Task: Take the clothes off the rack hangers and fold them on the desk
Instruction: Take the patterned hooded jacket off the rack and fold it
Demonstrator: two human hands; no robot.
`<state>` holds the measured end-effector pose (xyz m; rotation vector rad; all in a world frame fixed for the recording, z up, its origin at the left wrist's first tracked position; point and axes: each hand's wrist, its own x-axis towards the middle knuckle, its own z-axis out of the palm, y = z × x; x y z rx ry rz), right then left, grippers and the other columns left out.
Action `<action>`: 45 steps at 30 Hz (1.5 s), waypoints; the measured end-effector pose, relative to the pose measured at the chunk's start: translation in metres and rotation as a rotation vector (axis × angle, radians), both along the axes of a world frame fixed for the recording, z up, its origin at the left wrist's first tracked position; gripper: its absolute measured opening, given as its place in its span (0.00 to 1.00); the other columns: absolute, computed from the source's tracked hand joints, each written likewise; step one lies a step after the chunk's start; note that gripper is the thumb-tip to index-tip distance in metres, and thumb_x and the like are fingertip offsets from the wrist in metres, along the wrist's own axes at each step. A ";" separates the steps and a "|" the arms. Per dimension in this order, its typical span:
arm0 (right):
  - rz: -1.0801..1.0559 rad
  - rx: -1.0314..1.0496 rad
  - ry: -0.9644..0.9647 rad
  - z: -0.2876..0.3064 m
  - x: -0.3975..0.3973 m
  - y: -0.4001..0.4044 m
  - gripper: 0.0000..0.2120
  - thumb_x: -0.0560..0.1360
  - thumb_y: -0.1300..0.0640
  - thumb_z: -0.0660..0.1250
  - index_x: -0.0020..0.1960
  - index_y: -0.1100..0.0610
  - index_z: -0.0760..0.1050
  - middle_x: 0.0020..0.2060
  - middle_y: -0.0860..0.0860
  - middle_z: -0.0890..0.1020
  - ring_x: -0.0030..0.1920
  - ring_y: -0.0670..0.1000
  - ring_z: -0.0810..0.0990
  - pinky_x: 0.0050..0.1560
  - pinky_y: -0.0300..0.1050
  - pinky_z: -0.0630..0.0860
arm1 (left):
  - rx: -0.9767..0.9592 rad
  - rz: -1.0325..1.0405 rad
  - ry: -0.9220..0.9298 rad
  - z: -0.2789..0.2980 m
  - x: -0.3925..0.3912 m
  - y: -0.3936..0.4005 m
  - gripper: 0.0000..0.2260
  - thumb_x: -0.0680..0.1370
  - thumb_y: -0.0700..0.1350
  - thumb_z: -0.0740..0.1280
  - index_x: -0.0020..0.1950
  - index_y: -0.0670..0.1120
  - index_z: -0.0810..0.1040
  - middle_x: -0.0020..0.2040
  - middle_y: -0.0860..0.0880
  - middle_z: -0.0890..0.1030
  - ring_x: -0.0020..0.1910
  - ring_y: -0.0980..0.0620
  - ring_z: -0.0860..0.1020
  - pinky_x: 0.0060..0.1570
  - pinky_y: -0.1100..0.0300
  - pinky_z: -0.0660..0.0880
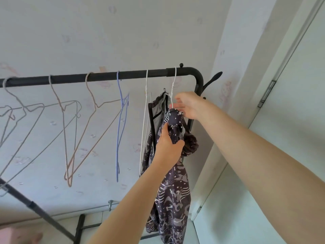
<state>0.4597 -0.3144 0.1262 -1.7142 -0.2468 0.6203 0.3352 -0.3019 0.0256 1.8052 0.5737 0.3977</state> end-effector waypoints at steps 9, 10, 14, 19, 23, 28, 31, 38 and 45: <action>0.095 0.017 0.103 0.004 0.020 0.027 0.05 0.79 0.63 0.60 0.53 0.62 0.70 0.34 0.54 0.72 0.25 0.48 0.71 0.34 0.46 0.79 | 0.150 -0.125 0.004 -0.003 -0.003 0.011 0.23 0.82 0.41 0.53 0.76 0.53 0.58 0.42 0.53 0.76 0.34 0.59 0.72 0.30 0.72 0.67; 0.102 0.012 0.115 0.007 0.021 0.027 0.02 0.78 0.63 0.60 0.51 0.61 0.70 0.33 0.54 0.71 0.24 0.47 0.69 0.34 0.46 0.79 | 0.157 -0.132 -0.007 0.000 -0.005 0.010 0.23 0.82 0.41 0.53 0.76 0.54 0.59 0.40 0.51 0.75 0.31 0.60 0.70 0.28 0.72 0.66; 0.139 0.071 0.080 0.024 0.020 0.030 0.02 0.78 0.64 0.59 0.48 0.60 0.70 0.31 0.53 0.69 0.20 0.48 0.67 0.33 0.44 0.77 | 0.131 -0.103 -0.104 0.016 -0.011 0.010 0.18 0.82 0.39 0.53 0.66 0.59 0.64 0.33 0.55 0.72 0.25 0.62 0.69 0.26 0.71 0.64; 0.180 0.098 -0.006 0.032 -0.003 0.017 0.03 0.78 0.62 0.59 0.46 0.58 0.70 0.27 0.50 0.67 0.20 0.47 0.65 0.34 0.43 0.75 | 0.131 -0.116 -0.153 0.017 -0.027 -0.002 0.19 0.81 0.39 0.54 0.62 0.64 0.63 0.30 0.57 0.71 0.26 0.59 0.66 0.27 0.70 0.65; 0.132 0.104 -0.006 0.021 -0.026 -0.006 0.06 0.78 0.61 0.59 0.42 0.55 0.69 0.25 0.48 0.63 0.20 0.45 0.60 0.32 0.42 0.70 | 0.119 -0.195 -0.163 0.009 -0.050 -0.021 0.22 0.81 0.39 0.54 0.56 0.70 0.63 0.31 0.55 0.74 0.27 0.59 0.66 0.28 0.69 0.64; 0.054 0.125 -0.051 0.000 -0.064 -0.048 0.08 0.78 0.61 0.58 0.41 0.55 0.63 0.20 0.46 0.59 0.18 0.45 0.56 0.25 0.40 0.59 | 0.098 -0.295 -0.133 -0.010 -0.084 -0.050 0.17 0.81 0.44 0.57 0.60 0.68 0.67 0.38 0.60 0.77 0.32 0.62 0.70 0.36 0.65 0.70; 0.019 0.084 -0.091 -0.011 -0.086 -0.077 0.08 0.78 0.59 0.58 0.41 0.55 0.61 0.23 0.46 0.58 0.21 0.45 0.55 0.23 0.39 0.54 | 0.078 -0.375 -0.102 -0.021 -0.105 -0.069 0.22 0.79 0.58 0.60 0.73 0.65 0.61 0.61 0.66 0.77 0.60 0.66 0.74 0.62 0.60 0.72; 0.009 -0.064 -0.286 -0.028 -0.151 -0.153 0.10 0.80 0.48 0.58 0.50 0.55 0.68 0.27 0.48 0.60 0.23 0.46 0.58 0.23 0.39 0.56 | 0.145 -0.243 -0.074 -0.023 -0.152 -0.112 0.16 0.82 0.57 0.57 0.58 0.49 0.79 0.47 0.47 0.83 0.38 0.56 0.79 0.45 0.54 0.78; 0.047 -0.135 -0.335 -0.027 -0.196 -0.222 0.12 0.81 0.55 0.55 0.48 0.59 0.74 0.25 0.48 0.61 0.21 0.47 0.57 0.20 0.36 0.55 | 0.371 0.291 -0.222 0.000 -0.162 -0.112 0.12 0.76 0.45 0.68 0.57 0.51 0.70 0.55 0.53 0.73 0.56 0.53 0.72 0.55 0.57 0.72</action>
